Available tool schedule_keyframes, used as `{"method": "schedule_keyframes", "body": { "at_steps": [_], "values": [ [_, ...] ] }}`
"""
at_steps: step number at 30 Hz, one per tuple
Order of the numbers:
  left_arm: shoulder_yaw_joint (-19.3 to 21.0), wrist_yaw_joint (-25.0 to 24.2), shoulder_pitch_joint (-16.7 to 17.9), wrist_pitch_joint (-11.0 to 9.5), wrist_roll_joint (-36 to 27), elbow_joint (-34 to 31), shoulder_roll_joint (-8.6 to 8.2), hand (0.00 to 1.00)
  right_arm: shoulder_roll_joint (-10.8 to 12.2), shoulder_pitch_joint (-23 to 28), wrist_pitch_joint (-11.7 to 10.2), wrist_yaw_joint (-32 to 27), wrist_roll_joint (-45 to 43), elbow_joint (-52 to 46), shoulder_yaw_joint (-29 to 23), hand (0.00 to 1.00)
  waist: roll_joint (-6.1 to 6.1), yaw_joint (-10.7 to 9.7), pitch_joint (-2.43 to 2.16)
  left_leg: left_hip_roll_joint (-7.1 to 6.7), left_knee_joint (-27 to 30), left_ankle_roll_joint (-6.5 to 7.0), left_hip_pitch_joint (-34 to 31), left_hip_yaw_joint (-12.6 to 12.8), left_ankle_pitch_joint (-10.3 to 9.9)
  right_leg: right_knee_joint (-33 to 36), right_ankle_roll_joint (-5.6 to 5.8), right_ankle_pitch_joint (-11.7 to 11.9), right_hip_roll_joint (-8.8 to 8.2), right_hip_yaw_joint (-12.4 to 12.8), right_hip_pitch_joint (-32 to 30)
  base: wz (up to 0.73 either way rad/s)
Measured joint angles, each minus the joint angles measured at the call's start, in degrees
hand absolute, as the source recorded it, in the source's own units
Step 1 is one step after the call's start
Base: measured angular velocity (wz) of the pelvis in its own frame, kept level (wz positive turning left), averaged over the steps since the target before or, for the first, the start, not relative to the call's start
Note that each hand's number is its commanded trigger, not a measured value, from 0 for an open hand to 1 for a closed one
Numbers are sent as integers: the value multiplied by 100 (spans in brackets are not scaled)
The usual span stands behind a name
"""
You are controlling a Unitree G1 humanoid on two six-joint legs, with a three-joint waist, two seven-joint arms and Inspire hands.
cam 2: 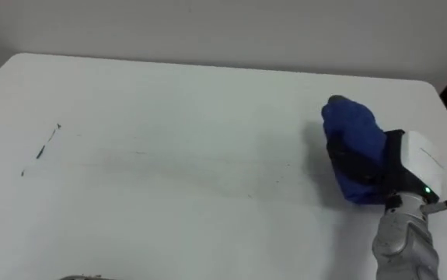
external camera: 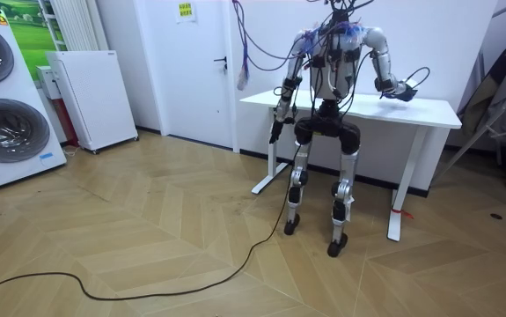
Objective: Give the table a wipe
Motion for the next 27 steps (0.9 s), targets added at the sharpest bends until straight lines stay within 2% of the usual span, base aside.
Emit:
{"method": "schedule_keyframes", "body": {
  "at_steps": [1, 3, 4, 5, 6, 7, 8, 12, 13, 14, 17, 19, 22, 25, 27],
  "values": [
    [-1, -13, 1, -40, -11, 17, 10, 0, -46, 0, 1, 0, 38, -9, 0, 100, -42, 15, 28, 3, -28, 16, 36, 72, 10, 130, 2, -2, -15, 14, -52, -10],
    [-4, -67, 3, -105, -16, 89, 19, 0, -58, 1, 12, 0, 28, -8, 2, 100, -52, 6, 43, -8, -58, 41, 90, 125, 10, 304, 3, -2, -51, 13, -66, -3],
    [-19, -84, -8, -115, -21, 78, 19, 0, -57, 2, 17, 0, -42, -7, 5, 82, -70, -11, 54, -21, -35, 76, 79, 125, -5, 423, 3, -2, -74, 17, -120, 5],
    [-22, -94, -48, -125, -18, 78, 19, 0, -55, 28, 17, 0, -64, -7, 11, 53, -108, -32, 88, -30, 15, 106, 40, 124, -23, 529, 3, -2, -93, 16, -162, 7],
    [-22, -96, -63, -129, 1, 79, 20, 0, -50, 61, 17, 0, -63, -7, 14, 35, -127, -35, 98, -38, 39, 119, 14, 106, -32, 540, 3, -1, -97, 16, -162, 17],
    [-24, -97, -93, -131, 37, 79, 22, 0, -43, 120, 17, 3, -58, -6, 13, 0, -146, -59, 99, -56, 145, 151, -70, 37, -59, 514, 6, 2, -103, 17, -161, 30],
    [-26, -99, -133, -131, 38, 79, 28, 0, -43, 138, 17, 4, -59, -6, 12, 0, -159, -132, 96, -79, 269, 172, -181, -57, -90, 468, 11, 5, -102, 32, -177, 35],
    [-21, -98, -319, -134, 36, 97, 46, 0, -32, 166, 15, 5, -82, 33, 20, 0, -168, -103, 106, -106, 353, 175, -350, -119, -91, 216, 55, 37, -80, 91, -199, 6],
    [-21, -99, -340, -139, 36, 93, 46, 0, -25, 177, 18, 6, -101, 45, 29, 0, -144, -53, 96, -102, 354, 174, -378, -123, -91, 138, 67, 44, -66, 89, -208, -20],
    [-20, -100, -337, -138, 35, 88, 47, 0, -14, 196, 32, 6, -239, 45, 41, 0, -90, 15, 67, -98, 353, 169, -446, -134, -92, 61, 77, 50, -52, 81, -228, -22],
    [-20, -100, -335, -137, -3, 90, 52, 0, -14, 209, 146, 16, -361, 63, 213, 0, 25, 19, 34, -69, 362, 126, -493, -172, -62, -12, 51, 80, 1, 76, -248, -9],
    [-23, -99, -333, -137, -7, 86, 51, 0, -11, 221, 185, 42, -477, 70, 328, 0, 40, 35, 24, -50, 302, 100, -433, -175, -43, -17, 43, 85, 23, 78, -241, 0],
    [-22, -99, -336, -138, -7, 69, 51, 0, -12, 215, 185, 41, -497, 70, 446, 0, 15, 57, 19, -23, 254, 81, -395, -180, -31, -44, 33, 91, 52, 72, -217, 0],
    [-23, -99, -333, -138, -6, 67, 51, 0, -5, 216, 186, 42, -497, 70, 508, 0, -43, 65, 51, -20, 223, 70, -383, -206, -21, -113, 6, 108, 63, 35, -154, 3],
    [-23, -99, -334, -138, 6, 65, 51, 0, -5, 215, 187, 42, -502, 70, 507, 0, -72, 49, 55, -20, 222, 70, -397, -218, -21, -114, 6, 108, 64, 21, -157, 5]
  ]
}}
